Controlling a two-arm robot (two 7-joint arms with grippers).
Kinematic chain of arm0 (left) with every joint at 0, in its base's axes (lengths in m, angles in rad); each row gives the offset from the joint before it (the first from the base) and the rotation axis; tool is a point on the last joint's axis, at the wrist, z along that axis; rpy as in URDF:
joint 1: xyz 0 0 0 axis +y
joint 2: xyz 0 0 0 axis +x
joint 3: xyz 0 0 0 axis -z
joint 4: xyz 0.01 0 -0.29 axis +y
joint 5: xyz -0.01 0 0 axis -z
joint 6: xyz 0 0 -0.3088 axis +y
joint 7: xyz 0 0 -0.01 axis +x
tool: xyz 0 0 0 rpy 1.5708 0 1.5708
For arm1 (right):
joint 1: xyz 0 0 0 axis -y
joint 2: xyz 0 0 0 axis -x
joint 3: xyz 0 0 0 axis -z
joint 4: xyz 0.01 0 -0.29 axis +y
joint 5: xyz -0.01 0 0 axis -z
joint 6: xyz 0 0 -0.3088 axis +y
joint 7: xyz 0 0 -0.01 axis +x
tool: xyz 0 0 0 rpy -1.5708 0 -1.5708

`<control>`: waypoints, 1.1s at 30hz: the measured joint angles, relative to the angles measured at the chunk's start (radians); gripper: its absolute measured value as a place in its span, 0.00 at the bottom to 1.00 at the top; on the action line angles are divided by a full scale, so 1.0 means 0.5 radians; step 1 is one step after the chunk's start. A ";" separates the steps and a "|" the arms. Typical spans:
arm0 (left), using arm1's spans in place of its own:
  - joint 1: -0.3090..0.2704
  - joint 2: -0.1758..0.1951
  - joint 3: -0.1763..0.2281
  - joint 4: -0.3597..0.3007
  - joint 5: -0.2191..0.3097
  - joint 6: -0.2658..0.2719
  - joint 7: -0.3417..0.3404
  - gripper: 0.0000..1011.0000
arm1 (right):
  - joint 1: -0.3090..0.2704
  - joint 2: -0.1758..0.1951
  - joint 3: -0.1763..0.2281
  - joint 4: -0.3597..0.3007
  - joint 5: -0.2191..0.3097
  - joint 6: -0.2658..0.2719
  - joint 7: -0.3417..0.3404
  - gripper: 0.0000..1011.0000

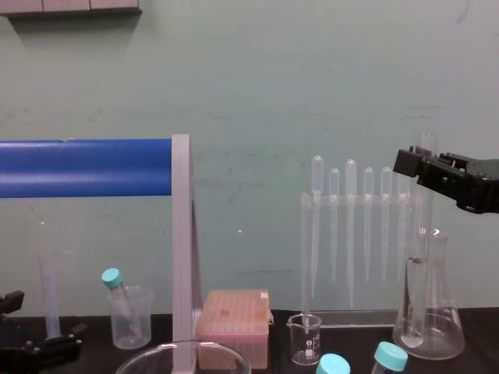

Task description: Hold the test tube with one hand and immerse one end into the beaker, then return it to the test tube rack.

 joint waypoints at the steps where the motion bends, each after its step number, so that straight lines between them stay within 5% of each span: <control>1: 0.000 0.000 0.000 0.000 0.000 0.000 0.000 0.99 | 0.000 0.000 0.000 0.000 0.000 0.000 0.000 0.25; 33: 0.000 0.000 0.000 0.000 0.000 0.000 0.000 0.99 | -0.003 0.002 0.003 -0.004 0.004 -0.003 0.001 0.25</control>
